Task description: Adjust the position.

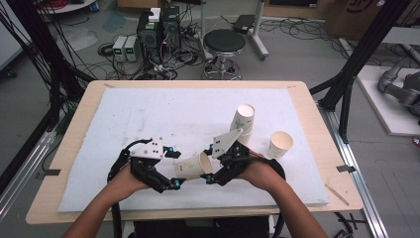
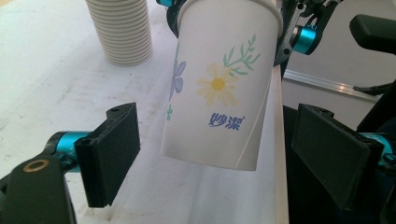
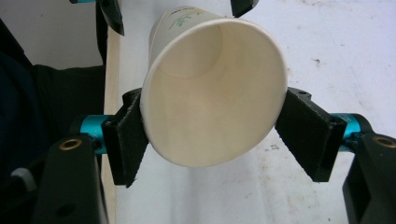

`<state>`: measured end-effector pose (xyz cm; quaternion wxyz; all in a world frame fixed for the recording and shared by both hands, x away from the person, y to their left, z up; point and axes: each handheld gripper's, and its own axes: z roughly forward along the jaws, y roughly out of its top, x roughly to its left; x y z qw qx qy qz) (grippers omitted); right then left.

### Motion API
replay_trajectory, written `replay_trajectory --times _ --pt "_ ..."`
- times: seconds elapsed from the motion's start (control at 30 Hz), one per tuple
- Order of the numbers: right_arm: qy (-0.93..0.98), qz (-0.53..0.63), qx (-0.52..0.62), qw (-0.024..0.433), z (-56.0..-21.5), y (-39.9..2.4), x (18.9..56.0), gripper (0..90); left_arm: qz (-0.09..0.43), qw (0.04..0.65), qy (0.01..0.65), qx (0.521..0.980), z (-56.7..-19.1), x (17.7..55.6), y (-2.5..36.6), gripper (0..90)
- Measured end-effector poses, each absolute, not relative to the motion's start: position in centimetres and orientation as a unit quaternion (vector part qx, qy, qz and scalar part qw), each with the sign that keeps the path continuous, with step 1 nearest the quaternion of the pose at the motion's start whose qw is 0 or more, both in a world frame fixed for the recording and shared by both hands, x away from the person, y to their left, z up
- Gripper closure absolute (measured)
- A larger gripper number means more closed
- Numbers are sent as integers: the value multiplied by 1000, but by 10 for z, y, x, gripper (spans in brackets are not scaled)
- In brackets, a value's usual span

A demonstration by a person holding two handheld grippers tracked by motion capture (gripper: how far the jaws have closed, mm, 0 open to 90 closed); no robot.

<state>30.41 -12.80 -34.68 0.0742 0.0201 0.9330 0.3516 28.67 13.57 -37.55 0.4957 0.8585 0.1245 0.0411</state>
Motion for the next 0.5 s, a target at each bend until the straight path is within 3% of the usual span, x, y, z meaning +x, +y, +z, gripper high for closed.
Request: replay_trajectory --times 0.5 --pt "949 304 -3 78 -342 -113 304 286 38 467 110 877 -376 290 128 166"
